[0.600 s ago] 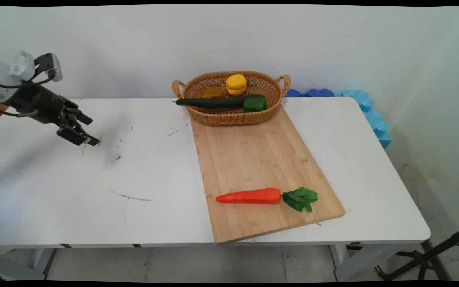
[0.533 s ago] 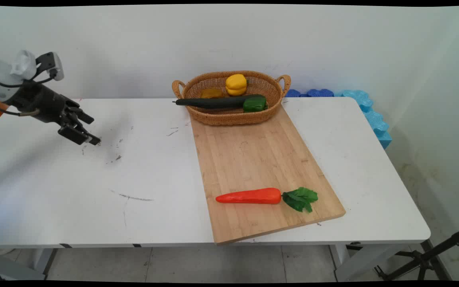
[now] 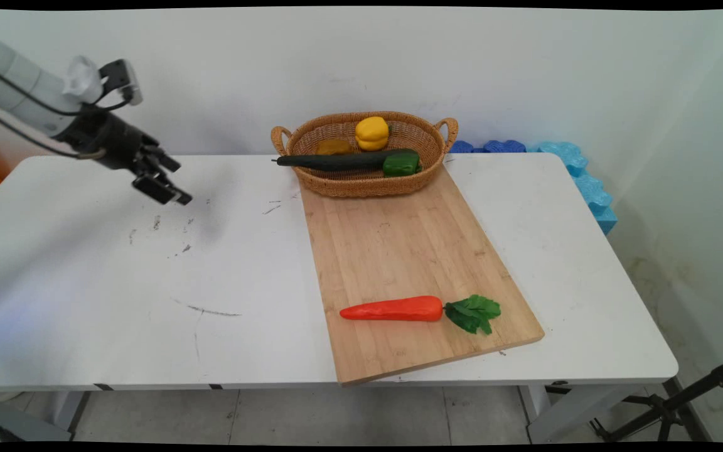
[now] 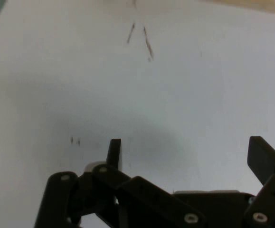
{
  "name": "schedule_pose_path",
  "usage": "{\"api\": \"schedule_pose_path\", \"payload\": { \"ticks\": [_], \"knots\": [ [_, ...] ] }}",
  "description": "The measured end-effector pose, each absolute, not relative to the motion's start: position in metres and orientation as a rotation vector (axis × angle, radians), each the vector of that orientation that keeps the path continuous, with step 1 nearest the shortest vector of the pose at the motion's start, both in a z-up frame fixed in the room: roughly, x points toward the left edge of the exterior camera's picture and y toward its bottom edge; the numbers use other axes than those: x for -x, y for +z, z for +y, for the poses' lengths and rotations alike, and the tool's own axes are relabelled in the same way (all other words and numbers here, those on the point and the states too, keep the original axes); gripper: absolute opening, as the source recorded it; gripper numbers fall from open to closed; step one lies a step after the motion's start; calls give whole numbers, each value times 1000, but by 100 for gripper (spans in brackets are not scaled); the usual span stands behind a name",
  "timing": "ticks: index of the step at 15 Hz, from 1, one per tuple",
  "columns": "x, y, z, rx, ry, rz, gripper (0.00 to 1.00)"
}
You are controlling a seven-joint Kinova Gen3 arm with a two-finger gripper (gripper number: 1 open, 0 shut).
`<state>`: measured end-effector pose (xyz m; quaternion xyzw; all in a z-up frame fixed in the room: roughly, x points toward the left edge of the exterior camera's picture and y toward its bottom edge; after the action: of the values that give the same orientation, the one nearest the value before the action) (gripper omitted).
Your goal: Pick up the cucumber from the vegetable basket
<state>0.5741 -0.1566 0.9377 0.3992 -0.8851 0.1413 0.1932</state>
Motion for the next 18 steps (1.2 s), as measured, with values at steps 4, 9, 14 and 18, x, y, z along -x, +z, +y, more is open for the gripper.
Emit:
{"api": "schedule_pose_path", "payload": {
  "ticks": [4,9,14,18],
  "knots": [
    [-543,942,-194,-1072,444,-2485,100],
    [-496,944,-251,-991,509,-2482,100],
    [-454,937,-299,-933,553,-2479,100],
    [-423,924,-338,-890,580,-2489,100]
  ]
}}
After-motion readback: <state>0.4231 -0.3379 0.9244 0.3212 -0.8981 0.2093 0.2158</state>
